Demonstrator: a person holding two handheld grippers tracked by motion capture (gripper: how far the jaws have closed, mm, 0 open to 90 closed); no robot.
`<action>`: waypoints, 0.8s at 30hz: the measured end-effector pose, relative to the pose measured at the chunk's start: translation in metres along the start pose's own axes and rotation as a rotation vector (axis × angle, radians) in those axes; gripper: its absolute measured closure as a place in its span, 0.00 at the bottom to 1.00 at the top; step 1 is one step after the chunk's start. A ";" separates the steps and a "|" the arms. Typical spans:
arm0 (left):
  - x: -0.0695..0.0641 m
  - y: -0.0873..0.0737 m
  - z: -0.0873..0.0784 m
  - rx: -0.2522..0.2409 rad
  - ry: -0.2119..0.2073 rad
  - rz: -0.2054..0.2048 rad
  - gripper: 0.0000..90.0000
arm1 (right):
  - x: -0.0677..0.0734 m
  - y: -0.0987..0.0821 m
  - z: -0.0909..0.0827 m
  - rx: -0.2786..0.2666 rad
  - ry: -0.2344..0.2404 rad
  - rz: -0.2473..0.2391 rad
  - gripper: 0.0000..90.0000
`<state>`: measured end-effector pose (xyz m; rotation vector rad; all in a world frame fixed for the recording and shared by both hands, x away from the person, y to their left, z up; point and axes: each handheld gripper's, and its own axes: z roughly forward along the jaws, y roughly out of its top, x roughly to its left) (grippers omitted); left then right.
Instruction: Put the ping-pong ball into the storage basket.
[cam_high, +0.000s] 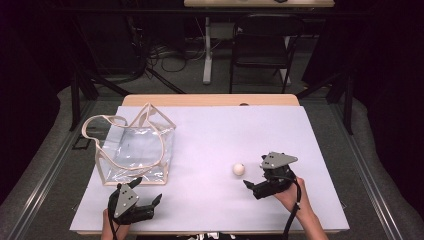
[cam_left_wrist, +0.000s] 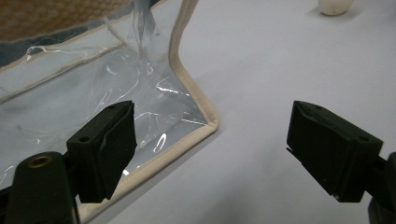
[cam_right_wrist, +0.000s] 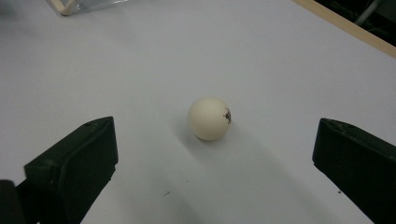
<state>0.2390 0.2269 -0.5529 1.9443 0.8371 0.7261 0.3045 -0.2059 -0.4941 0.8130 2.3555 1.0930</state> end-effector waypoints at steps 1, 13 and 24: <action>0.000 0.000 0.000 0.001 0.001 0.001 0.18 | 0.000 0.000 0.000 0.000 0.000 0.000 0.00; 0.000 0.000 0.000 -0.005 0.002 0.000 0.18 | -0.006 0.010 0.017 0.029 0.016 -0.011 0.00; 0.000 0.000 0.001 -0.001 -0.002 0.004 0.18 | -0.010 0.019 0.029 0.043 0.019 -0.019 0.00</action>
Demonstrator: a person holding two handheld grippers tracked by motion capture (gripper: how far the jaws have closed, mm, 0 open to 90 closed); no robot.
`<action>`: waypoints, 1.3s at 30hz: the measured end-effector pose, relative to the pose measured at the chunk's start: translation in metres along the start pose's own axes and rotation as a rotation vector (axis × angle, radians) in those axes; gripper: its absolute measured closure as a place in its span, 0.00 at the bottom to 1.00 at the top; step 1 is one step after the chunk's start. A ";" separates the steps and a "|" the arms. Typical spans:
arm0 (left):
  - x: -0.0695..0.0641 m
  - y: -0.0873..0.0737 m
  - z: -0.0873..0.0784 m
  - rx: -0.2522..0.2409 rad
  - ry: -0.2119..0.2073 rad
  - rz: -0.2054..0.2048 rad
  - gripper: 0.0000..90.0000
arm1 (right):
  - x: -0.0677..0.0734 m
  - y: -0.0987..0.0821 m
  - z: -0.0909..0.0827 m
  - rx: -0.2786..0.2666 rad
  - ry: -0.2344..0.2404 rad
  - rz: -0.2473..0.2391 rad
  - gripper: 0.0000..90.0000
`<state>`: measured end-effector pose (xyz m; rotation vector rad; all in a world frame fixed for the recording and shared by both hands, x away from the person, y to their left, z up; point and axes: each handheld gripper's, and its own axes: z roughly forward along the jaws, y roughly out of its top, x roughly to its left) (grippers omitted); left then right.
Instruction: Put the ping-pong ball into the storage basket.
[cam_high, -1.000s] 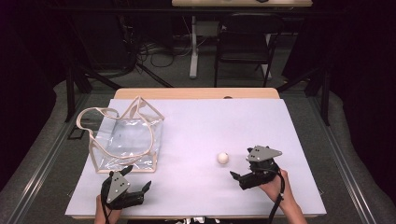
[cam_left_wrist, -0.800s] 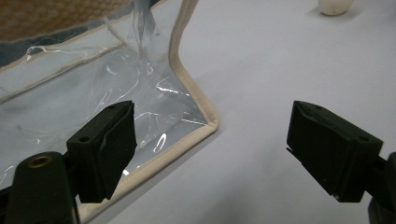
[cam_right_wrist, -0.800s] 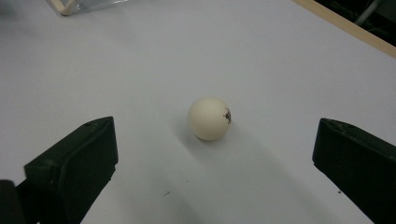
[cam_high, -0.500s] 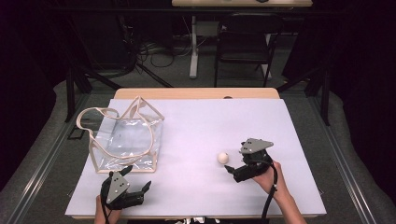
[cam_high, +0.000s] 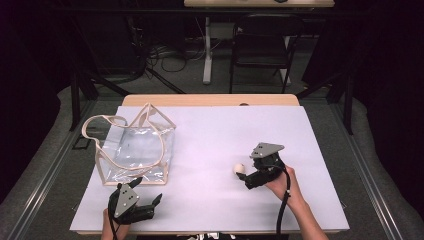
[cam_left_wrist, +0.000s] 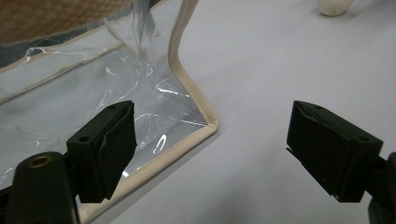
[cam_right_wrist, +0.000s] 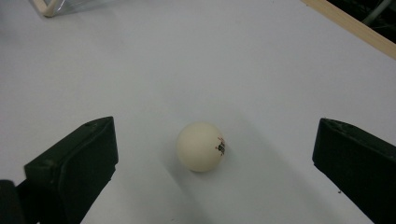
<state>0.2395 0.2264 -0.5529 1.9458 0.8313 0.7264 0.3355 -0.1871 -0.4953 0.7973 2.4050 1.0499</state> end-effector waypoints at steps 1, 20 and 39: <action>0.000 0.000 0.000 0.001 -0.002 0.001 0.18 | 0.000 0.001 0.001 0.000 -0.001 -0.002 0.00; 0.000 0.000 0.000 0.003 -0.005 0.005 0.18 | -0.003 0.018 0.018 0.029 0.015 -0.011 0.00; -0.001 0.001 0.002 0.004 -0.008 0.005 0.18 | -0.011 0.010 0.031 0.062 0.023 0.016 0.00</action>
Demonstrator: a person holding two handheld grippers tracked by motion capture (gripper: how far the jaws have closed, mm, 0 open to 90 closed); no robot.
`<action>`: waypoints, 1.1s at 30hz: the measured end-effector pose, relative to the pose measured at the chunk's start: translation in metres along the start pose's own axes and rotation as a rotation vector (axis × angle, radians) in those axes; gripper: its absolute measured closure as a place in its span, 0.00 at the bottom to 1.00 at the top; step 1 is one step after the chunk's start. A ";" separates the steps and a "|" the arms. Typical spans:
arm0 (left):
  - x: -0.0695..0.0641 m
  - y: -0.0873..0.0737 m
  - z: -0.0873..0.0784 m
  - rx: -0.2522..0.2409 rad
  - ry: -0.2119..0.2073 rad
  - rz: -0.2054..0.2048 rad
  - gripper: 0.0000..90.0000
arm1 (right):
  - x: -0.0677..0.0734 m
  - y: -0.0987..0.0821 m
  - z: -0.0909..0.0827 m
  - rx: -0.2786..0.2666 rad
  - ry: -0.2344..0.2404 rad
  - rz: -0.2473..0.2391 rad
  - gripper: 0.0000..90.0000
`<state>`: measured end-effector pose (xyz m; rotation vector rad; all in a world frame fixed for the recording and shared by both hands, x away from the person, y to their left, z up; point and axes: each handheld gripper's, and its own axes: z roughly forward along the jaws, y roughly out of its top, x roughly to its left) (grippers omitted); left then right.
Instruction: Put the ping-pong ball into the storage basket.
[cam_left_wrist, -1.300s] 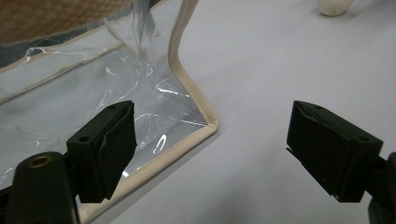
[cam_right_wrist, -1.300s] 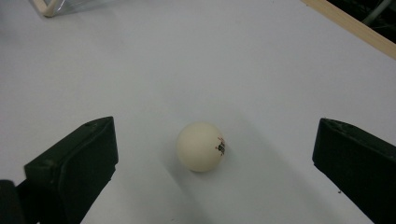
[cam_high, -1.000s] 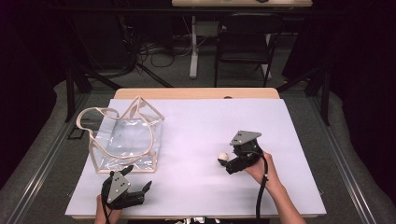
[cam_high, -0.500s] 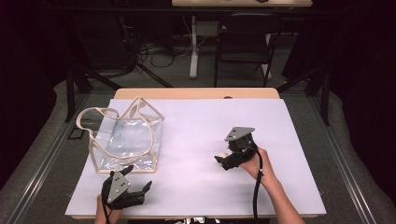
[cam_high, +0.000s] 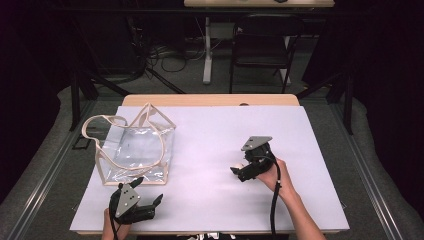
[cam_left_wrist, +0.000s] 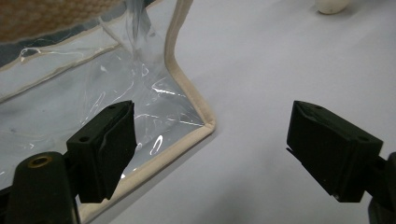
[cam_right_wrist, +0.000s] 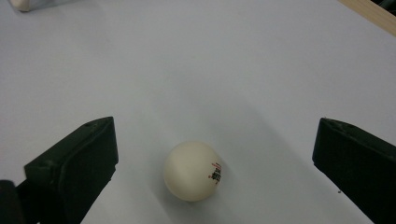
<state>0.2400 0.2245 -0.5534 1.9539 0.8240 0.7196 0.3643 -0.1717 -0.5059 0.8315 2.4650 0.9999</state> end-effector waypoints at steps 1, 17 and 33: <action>0.000 0.000 0.000 0.001 0.000 0.005 0.18 | 0.000 -0.001 0.000 0.001 0.000 0.007 0.00; 0.000 0.000 0.000 -0.001 -0.005 0.002 0.18 | -0.001 -0.015 0.011 0.003 0.019 0.025 0.00; 0.000 0.000 0.000 -0.001 -0.014 0.002 0.18 | 0.004 -0.022 0.023 0.020 0.031 0.037 0.00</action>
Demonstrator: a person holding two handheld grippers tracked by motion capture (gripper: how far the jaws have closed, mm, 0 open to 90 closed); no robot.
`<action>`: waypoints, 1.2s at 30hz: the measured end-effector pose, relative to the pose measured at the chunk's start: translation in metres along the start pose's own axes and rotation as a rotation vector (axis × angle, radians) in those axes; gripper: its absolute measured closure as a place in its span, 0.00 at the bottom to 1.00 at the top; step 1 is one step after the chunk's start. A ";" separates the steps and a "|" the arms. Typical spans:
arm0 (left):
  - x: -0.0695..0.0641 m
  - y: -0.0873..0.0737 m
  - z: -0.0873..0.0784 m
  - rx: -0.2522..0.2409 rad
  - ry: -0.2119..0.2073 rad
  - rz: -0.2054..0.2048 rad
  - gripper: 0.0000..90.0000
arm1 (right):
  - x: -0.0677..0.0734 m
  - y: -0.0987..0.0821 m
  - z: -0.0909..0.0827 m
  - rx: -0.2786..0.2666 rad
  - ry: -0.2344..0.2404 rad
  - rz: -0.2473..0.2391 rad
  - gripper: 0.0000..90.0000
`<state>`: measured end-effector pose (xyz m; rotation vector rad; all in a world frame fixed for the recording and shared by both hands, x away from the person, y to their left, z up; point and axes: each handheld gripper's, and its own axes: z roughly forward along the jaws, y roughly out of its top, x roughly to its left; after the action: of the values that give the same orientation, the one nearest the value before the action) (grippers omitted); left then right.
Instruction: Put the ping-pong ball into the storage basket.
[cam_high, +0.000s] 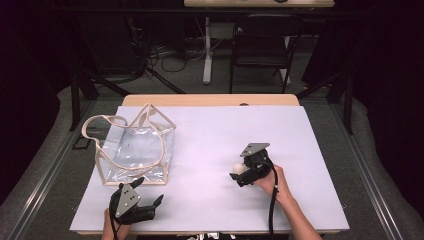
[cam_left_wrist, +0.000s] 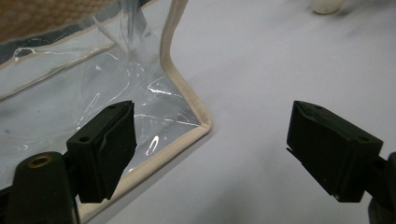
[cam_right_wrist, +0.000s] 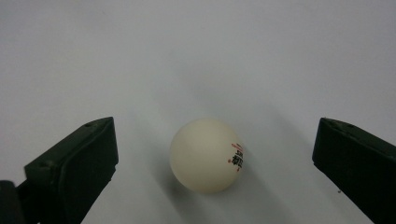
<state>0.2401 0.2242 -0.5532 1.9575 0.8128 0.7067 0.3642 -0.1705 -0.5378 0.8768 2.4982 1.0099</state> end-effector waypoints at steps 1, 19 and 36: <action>0.000 0.000 0.000 0.000 0.000 0.001 0.18 | 0.000 0.000 0.001 0.005 0.001 0.002 0.00; 0.000 0.000 0.001 0.000 0.001 -0.001 0.18 | 0.006 -0.005 0.007 0.051 -0.020 -0.006 0.31; 0.000 0.000 0.000 0.002 0.001 -0.001 0.18 | 0.006 -0.007 0.008 0.071 -0.022 -0.016 0.48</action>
<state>0.2405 0.2244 -0.5533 1.9590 0.8147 0.7064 0.3602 -0.1665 -0.5490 0.8822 2.5328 0.9062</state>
